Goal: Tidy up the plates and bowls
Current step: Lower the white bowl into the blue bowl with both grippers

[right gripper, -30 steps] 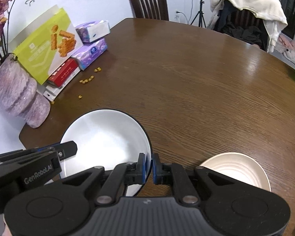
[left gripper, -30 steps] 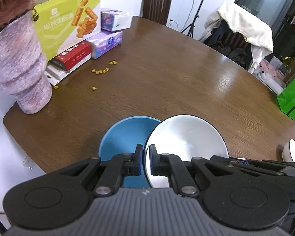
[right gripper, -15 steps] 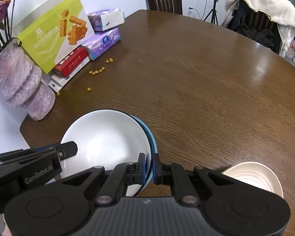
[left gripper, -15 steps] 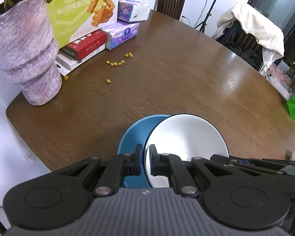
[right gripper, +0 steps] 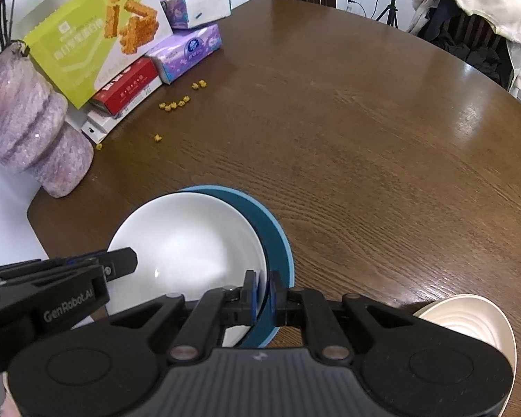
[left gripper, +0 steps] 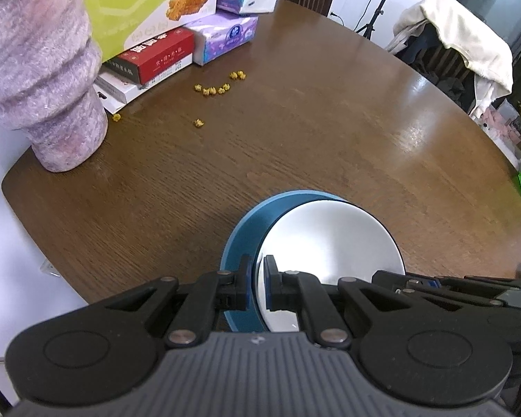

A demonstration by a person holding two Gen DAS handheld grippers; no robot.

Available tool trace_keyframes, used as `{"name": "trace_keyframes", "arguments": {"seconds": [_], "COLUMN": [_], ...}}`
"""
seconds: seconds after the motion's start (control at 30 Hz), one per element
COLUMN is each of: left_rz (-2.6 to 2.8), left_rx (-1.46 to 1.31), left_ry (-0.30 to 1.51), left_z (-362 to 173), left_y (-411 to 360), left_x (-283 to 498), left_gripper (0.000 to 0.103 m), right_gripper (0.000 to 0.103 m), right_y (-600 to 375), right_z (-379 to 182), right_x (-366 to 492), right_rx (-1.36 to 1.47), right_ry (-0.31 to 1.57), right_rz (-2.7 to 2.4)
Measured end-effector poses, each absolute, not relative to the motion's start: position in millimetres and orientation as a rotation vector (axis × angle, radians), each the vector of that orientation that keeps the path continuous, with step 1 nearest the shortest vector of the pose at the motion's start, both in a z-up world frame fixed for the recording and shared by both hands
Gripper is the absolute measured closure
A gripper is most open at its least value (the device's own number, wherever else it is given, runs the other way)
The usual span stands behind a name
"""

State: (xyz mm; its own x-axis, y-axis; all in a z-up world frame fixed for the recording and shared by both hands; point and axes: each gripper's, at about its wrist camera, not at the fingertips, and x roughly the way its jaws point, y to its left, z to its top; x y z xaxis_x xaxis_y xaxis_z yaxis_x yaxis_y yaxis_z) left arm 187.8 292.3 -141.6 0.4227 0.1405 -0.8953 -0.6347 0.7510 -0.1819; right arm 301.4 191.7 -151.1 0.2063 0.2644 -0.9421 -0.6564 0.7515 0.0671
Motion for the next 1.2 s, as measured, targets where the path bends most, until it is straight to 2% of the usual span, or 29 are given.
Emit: {"name": "trace_keyframes", "arguments": {"seconds": [1.2], "left_rz": [0.495], "left_rx": [-0.513], "left_ry": [1.105], "left_z": [-171.4], "left_y": [295.9], "left_x": [201.9], "left_gripper": [0.096], "right_gripper": [0.096], "right_y": [202.3], "right_z": [-181.2], "right_x": [312.0], "right_rx": [-0.442], "right_ry": [1.232], "right_rz": [0.685]}}
